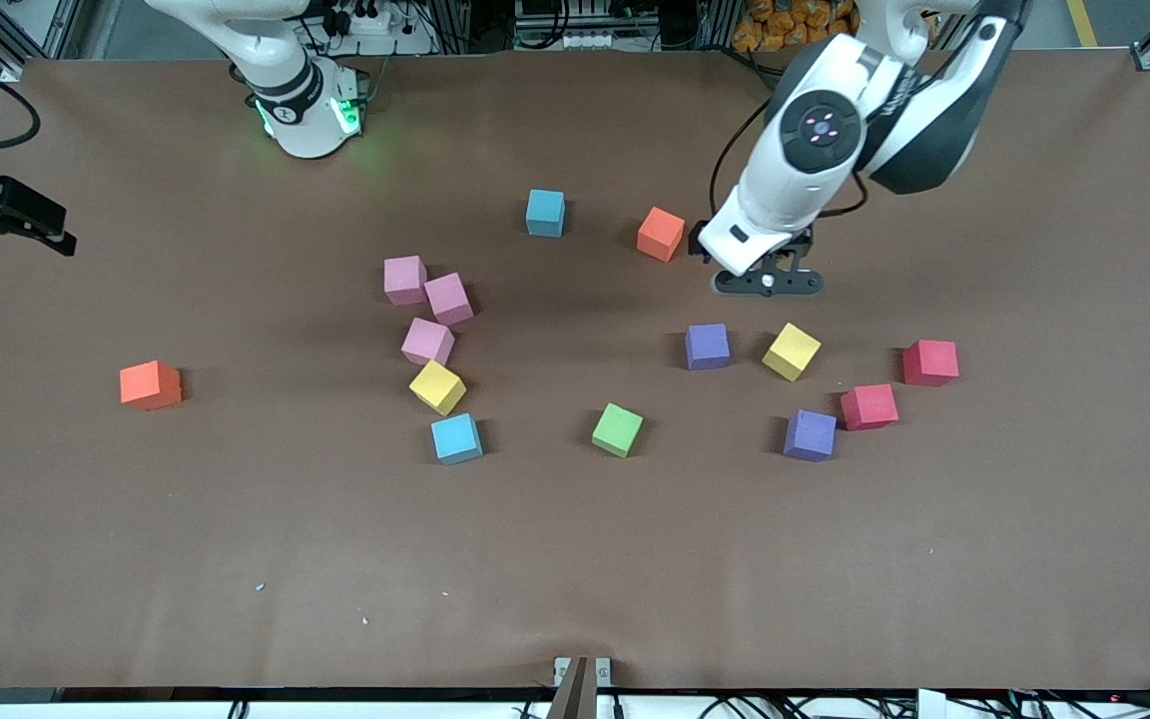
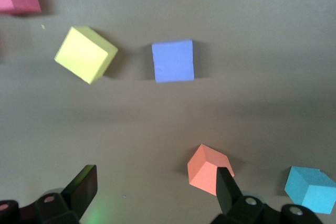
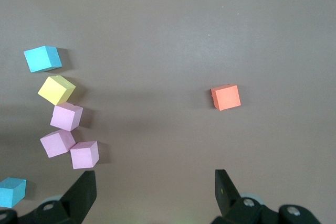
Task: Arrange 11 blocks into digit 3
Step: 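Lower the left gripper onto the orange cube while the right gripper reaches pink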
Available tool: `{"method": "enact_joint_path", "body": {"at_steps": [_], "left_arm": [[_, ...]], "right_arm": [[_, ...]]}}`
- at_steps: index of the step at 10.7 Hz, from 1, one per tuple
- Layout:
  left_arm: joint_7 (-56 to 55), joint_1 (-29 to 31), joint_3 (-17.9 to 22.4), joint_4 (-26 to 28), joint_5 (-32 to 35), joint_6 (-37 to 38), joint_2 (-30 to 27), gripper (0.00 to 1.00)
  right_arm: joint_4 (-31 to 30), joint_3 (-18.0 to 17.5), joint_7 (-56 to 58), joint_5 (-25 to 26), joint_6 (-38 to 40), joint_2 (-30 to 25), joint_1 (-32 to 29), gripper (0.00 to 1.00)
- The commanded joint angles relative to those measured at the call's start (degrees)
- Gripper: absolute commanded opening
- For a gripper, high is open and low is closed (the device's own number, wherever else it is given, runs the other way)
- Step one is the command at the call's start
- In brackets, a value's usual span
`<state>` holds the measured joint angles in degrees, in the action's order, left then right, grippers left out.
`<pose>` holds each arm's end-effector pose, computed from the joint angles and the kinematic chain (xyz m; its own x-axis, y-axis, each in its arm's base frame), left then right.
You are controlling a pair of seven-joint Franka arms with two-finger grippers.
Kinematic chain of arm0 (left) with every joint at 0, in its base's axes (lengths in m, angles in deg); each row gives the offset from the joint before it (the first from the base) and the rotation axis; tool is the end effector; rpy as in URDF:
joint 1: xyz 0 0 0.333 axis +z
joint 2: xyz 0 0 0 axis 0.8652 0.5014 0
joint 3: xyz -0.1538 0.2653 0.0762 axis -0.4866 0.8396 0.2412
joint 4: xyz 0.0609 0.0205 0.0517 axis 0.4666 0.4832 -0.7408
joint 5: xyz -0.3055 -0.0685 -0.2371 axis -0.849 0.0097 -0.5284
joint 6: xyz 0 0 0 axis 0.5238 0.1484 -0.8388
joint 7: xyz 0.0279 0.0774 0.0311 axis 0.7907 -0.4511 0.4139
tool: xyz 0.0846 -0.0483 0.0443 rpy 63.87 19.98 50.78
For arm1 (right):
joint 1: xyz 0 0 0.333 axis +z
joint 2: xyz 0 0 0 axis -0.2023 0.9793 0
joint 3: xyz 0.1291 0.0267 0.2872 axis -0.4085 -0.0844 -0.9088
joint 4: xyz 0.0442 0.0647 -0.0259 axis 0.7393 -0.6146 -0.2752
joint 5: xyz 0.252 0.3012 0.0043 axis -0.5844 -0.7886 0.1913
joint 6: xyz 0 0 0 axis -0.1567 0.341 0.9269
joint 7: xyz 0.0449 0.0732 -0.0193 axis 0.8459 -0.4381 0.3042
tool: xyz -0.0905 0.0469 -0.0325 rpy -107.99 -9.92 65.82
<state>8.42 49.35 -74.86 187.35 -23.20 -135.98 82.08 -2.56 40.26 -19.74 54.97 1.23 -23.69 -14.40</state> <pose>0.4498 -0.3220 0.3987 0.9793 0.0365 -0.1993 0.0293 -0.9988 -0.0387 0.5483 -0.0173 0.6463 0.9983 0.0395 -0.0423 0.0397 -0.9992 0.0048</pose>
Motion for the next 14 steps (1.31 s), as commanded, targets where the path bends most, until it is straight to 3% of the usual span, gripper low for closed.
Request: {"method": "enact_joint_path", "body": {"at_steps": [1, 5, 8, 10, 12, 14], "left_arm": [[-11.97, -0.78, -0.83, 0.08, -0.33, -1.76, 3.97, 1.0], [-37.55, -6.57, -0.83, 1.56, -0.94, -11.4, 11.53, 1.0], [-51.62, -10.36, -0.74, 10.25, -0.24, -22.84, 11.28, 1.0], [-61.38, -11.25, -0.74, 15.0, 2.12, -26.64, 11.1, 1.0], [-68.17, -11.33, -0.92, 16.86, 4.94, -26.73, 10.58, 1.0], [-68.98, -12.12, -0.92, 17.65, 4.95, -26.73, 9.97, 1.0]], "right_arm": [[-0.33, 0.05, 0.46, 0.06, 0.68, 0.88, 2.71, 1.0], [-4.01, 0.05, -0.33, -0.11, -0.19, 0.96, 11.58, 1.0], [-11.65, -0.03, -0.68, -1.24, -6.24, 0.18, 16.69, 1.0], [-19.11, -0.03, -3.48, -6.24, -11.93, -2.01, 17.66, 1.0], [-27.45, -0.03, -4.98, -6.35, -18.71, -4.56, 20.56, 1.0], [-35.28, -0.12, -14.95, -6.35, -26.7, -5.54, 25.82, 1.0]]}}
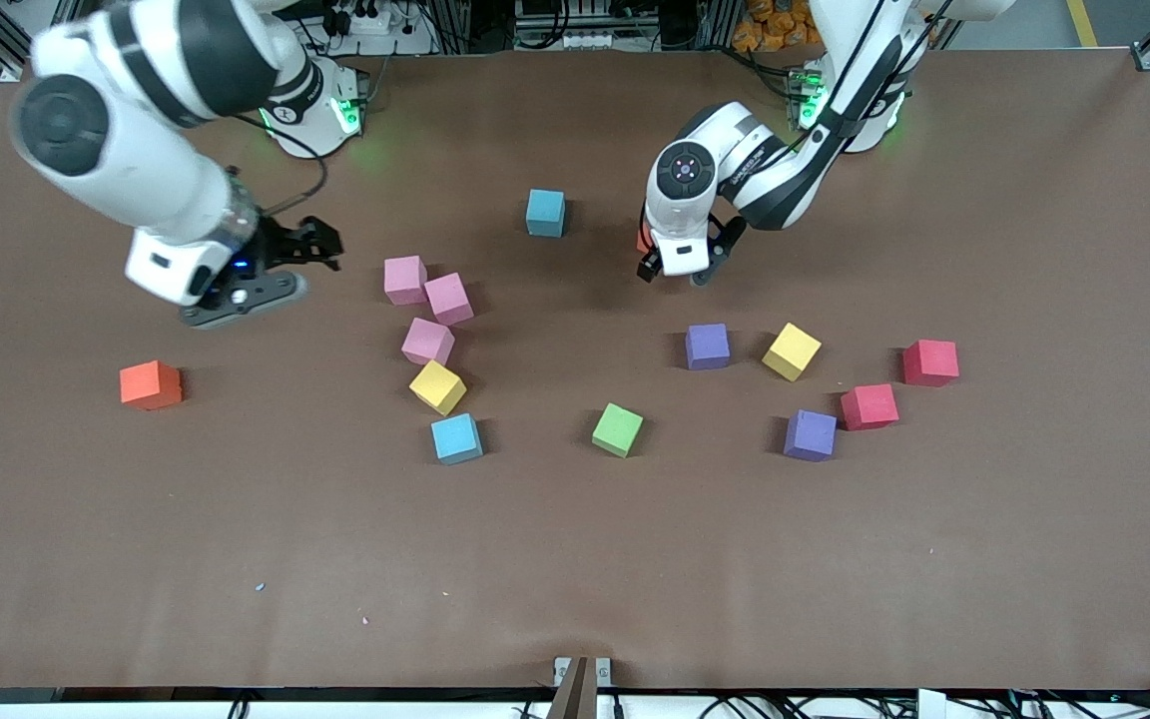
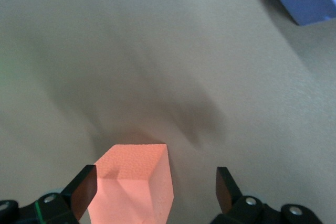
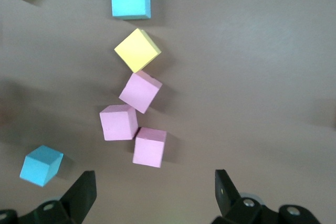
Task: Arrange 11 blocks into digit 3
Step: 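Lower the left gripper onto the orange cube while the right gripper reaches pink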
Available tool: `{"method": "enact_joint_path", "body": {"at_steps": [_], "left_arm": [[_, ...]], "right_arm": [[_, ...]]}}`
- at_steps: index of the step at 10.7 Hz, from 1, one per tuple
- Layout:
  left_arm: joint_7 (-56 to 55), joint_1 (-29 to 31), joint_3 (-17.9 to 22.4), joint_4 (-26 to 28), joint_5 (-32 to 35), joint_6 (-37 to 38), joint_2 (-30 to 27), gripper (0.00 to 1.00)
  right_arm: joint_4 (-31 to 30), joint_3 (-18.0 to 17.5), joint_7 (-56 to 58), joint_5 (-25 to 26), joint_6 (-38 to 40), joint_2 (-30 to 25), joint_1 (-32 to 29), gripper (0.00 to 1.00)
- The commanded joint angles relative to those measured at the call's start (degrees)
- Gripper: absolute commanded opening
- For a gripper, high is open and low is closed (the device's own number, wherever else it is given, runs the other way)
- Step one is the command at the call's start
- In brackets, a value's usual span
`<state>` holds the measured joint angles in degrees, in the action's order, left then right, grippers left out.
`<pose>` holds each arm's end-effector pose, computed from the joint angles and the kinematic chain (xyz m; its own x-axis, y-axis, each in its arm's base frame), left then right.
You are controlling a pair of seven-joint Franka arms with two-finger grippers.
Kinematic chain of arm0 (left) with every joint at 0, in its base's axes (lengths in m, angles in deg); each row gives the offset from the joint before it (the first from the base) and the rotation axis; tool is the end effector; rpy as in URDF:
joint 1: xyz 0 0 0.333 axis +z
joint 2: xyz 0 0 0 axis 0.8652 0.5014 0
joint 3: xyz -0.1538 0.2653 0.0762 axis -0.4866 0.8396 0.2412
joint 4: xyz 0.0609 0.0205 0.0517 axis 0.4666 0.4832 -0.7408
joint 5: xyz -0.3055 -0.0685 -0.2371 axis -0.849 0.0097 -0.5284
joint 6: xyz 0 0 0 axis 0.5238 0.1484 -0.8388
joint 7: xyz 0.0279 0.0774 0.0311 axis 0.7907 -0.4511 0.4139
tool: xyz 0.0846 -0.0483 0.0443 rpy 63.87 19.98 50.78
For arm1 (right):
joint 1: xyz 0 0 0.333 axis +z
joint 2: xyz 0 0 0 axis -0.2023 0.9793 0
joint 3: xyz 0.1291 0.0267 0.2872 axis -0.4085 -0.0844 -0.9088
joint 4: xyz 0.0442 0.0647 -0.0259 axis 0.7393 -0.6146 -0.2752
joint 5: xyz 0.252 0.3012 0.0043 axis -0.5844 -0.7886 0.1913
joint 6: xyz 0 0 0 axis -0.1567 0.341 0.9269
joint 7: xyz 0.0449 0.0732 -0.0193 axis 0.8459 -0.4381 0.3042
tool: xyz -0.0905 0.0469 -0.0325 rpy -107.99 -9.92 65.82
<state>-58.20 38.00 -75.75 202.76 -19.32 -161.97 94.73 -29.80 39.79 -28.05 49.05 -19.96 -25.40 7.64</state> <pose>0.3414 -0.3865 0.2143 0.5670 0.8195 -0.0832 0.7921 -0.5702 -0.2179 0.5029 0.1994 0.4699 0.9580 0.2584 -0.1247 0.2500 -0.9650 -0.0790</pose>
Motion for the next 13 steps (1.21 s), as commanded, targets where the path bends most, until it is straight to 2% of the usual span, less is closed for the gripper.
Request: {"method": "enact_joint_path", "body": {"at_steps": [1, 3, 7, 9, 10, 12, 13], "left_arm": [[-3.59, -0.77, -0.02, 2.85, 1.07, -0.84, -3.13, 1.0], [-3.78, -0.86, -0.02, 4.6, 1.07, -1.62, -3.13, 1.0], [-6.06, -3.75, -0.11, 6.64, 1.07, -4.87, -2.69, 1.0], [-6.76, -4.72, -0.11, 6.64, 1.07, -5.84, -2.08, 1.0], [-6.94, -5.07, -0.02, 6.55, 1.07, -6.63, -1.21, 1.0], [-7.03, -5.6, 0.07, 6.38, 1.24, -8.39, 0.47, 1.0], [-6.94, -5.34, 0.07, 6.2, 2.02, -8.4, 0.82, 0.52]], "right_arm": [[-10.95, 0.35, -10.34, -0.42, -10.85, -3.4, 6.15, 1.0], [-16.49, 0.35, -17.64, -0.42, -23.68, -0.86, 10.37, 1.0], [-17.74, 0.35, -26.99, -0.42, -35.49, 10.13, 14.35, 1.0], [-21.42, 0.35, -26.99, -0.42, -45.57, 13.9, 14.52, 1.0], [-21.61, 0.44, -26.38, -0.34, -47.97, 15.66, 13.83, 1.0], [-21.7, 0.53, -25.94, -0.07, -47.29, 15.59, 13.91, 1.0], [-22.05, 0.53, -25.5, 0.1, -47.2, 15.68, 14.08, 1.0]]}}
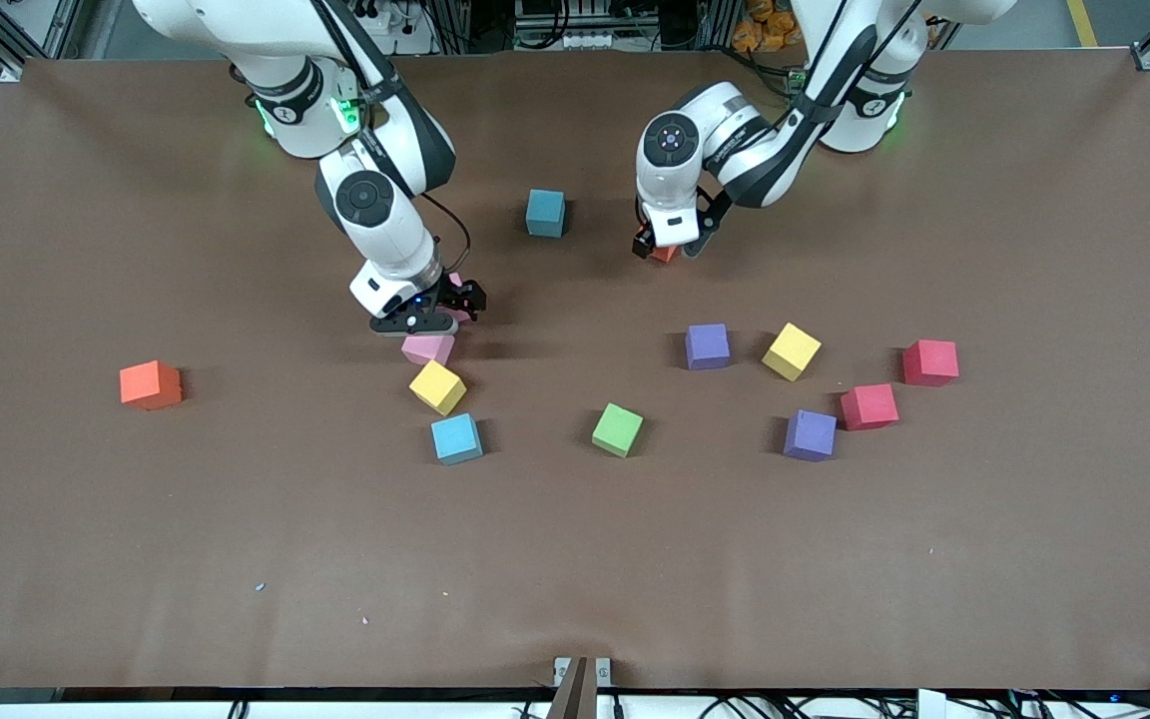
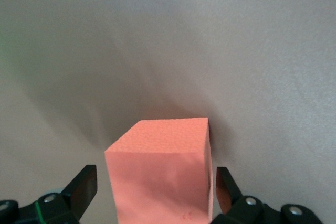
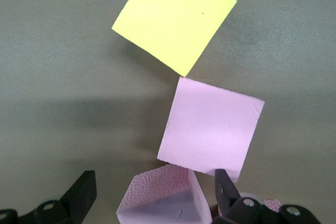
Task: Arrange 11 blocks into digit 3
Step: 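Grasp the orange cube with the left gripper while the right gripper grasps pink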
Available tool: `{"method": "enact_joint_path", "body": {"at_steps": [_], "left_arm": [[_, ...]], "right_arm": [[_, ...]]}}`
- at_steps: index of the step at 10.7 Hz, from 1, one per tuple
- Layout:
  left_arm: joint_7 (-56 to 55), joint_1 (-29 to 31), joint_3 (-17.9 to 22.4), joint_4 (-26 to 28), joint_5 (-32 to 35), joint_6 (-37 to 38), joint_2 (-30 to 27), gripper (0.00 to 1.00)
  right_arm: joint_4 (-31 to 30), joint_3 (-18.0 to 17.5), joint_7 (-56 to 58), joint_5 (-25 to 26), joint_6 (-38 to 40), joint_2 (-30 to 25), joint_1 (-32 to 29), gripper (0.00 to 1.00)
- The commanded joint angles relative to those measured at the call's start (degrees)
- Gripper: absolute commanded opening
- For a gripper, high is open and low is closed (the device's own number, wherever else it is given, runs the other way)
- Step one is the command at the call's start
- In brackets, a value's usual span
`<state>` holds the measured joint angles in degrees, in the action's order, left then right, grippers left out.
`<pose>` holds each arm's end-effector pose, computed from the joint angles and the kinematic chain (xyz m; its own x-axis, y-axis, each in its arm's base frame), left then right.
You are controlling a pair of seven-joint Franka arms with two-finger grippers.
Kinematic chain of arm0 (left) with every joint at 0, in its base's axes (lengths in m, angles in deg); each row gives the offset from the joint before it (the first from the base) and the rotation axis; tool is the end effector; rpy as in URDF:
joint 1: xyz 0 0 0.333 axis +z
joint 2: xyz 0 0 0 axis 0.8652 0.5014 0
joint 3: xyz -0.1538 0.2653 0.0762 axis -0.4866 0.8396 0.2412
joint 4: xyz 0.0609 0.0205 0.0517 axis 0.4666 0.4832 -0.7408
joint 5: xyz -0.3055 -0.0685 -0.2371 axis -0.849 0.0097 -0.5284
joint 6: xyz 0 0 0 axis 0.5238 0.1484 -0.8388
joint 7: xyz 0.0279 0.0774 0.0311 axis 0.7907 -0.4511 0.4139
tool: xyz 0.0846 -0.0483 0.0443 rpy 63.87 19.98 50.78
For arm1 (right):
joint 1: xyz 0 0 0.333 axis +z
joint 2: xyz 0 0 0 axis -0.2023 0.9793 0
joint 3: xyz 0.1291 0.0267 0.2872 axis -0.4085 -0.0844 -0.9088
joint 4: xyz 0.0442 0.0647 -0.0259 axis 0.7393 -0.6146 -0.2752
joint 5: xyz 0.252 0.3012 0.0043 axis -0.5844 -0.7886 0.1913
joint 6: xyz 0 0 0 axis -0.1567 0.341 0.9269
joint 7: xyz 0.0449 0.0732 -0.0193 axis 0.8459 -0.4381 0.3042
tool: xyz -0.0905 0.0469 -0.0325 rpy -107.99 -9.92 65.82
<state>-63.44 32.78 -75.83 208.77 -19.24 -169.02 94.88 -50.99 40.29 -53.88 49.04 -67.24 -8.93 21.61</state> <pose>0.2834 -0.3965 0.1871 0.5707 0.8182 -0.0704 0.7933 -0.5714 -0.2103 0.4360 0.2942 0.2250 0.9998 -0.0120 0.0145 -0.0110 -0.9975 -0.0702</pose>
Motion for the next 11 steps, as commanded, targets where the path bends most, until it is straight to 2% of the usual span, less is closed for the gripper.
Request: {"method": "enact_joint_path", "body": {"at_steps": [1, 2, 6, 11], "left_arm": [[-1.87, 0.57, 0.14, 0.11, 2.64, -1.25, 0.94, 0.19], [-3.43, 0.58, 0.23, 0.02, 2.65, -1.25, 0.85, 0.0], [-16.42, 1.9, 0.41, -2.35, 2.65, -0.81, -1.69, 0.0], [-35.15, -2.05, 0.23, -6.57, 2.74, -0.81, -0.38, 0.0]], "right_arm": [[-2.16, 0.02, 2.16, 0.11, 0.25, -1.31, 0.12, 1.0], [-3.31, -0.06, 4.61, 0.11, 0.42, -1.75, -0.14, 1.0], [-4.29, -0.24, 6.4, 0.11, 0.6, -2.11, 0.56, 1.0], [-4.29, -0.5, 6.48, 0.02, 0.6, -1.58, 2.49, 1.0]]}}
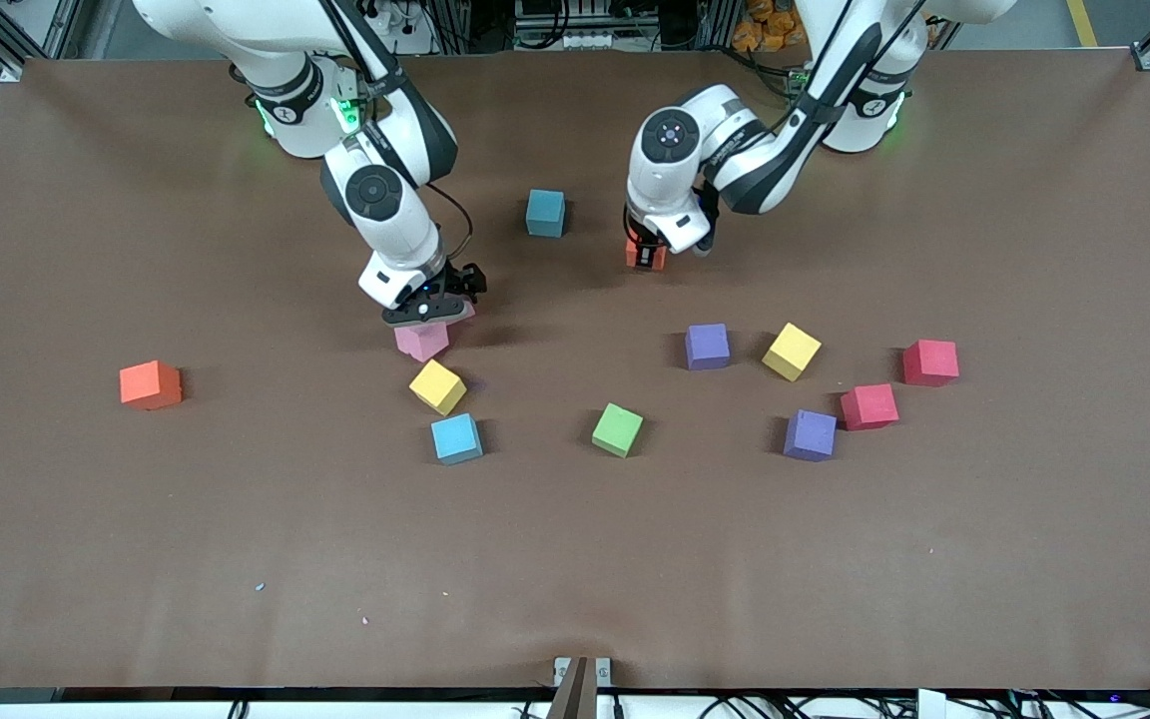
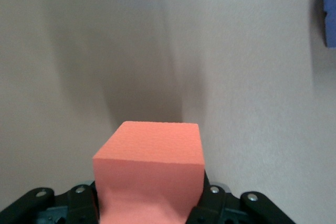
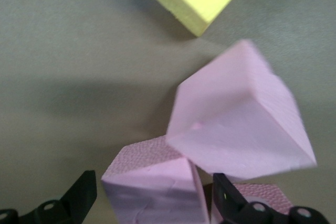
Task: Arrange 11 blocks into digit 3
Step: 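Grasp the orange cube with the left gripper while the right gripper grasps pink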
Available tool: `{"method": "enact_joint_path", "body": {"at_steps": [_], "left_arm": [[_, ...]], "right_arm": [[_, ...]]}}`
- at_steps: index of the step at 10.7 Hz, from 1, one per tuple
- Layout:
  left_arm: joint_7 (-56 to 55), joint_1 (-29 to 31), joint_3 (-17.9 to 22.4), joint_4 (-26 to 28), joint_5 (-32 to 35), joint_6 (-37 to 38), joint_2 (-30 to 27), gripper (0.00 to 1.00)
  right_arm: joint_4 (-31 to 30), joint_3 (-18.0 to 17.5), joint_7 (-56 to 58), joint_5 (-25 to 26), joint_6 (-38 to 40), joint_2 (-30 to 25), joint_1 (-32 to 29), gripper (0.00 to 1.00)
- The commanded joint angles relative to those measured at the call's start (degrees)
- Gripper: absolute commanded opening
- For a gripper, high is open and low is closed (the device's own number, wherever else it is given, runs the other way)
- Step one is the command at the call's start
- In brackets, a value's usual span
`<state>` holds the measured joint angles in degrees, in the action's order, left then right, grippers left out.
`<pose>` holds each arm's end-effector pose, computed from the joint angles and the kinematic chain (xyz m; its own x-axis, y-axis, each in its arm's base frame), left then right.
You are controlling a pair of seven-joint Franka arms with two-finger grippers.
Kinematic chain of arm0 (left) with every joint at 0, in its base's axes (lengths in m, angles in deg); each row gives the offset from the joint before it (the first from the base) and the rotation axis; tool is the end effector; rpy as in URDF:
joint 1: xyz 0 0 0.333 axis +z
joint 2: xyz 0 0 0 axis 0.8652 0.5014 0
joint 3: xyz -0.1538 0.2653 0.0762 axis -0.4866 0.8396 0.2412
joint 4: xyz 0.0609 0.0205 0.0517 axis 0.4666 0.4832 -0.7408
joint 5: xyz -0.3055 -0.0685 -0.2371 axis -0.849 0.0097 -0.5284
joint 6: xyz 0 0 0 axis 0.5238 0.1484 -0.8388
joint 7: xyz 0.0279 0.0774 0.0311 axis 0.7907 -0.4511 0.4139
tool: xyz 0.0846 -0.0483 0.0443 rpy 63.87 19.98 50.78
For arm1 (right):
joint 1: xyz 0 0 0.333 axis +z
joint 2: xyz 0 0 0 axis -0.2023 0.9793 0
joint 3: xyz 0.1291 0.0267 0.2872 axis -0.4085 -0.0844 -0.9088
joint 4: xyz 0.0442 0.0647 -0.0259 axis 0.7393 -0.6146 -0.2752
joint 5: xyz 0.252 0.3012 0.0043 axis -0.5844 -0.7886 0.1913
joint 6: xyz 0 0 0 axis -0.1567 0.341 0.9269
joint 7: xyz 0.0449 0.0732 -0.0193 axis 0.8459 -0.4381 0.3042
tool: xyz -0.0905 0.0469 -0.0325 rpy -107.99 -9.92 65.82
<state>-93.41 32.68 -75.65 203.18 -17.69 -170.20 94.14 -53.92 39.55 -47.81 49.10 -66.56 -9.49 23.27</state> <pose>0.3149 -0.4271 0.2270 0.1036 0.9939 -0.0375 0.9877 -0.1073 -0.1139 0.4067 0.3004 0.2110 0.9903 0.1364 -0.0264 0.1351 -0.9898 -0.0459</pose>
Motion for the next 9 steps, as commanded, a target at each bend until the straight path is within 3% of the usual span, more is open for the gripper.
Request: {"method": "enact_joint_path", "body": {"at_steps": [1, 5, 7, 9], "left_arm": [[-7.56, -3.43, 0.05, -1.77, 1.2, 0.36, 0.88, 0.0], [-14.16, -8.1, 0.32, -7.92, 2.51, 0.36, 7.21, 0.0], [-14.52, -8.98, 0.32, -8.8, 2.87, 0.28, 8.7, 0.0], [-15.31, -9.69, 0.4, -10.12, 3.39, 0.28, 10.37, 0.0]], "right_arm": [[-1.36, 0.33, 0.85, -0.03, -0.16, -0.76, 1.35, 1.0], [-1.36, 0.42, 8.23, -0.03, -0.16, -0.23, 0.39, 1.0], [-1.28, 0.42, 8.24, -0.03, -0.25, 0.21, 0.39, 0.84], [-1.27, 0.42, 8.5, -0.03, -0.25, 0.47, 0.48, 0.6]]}}
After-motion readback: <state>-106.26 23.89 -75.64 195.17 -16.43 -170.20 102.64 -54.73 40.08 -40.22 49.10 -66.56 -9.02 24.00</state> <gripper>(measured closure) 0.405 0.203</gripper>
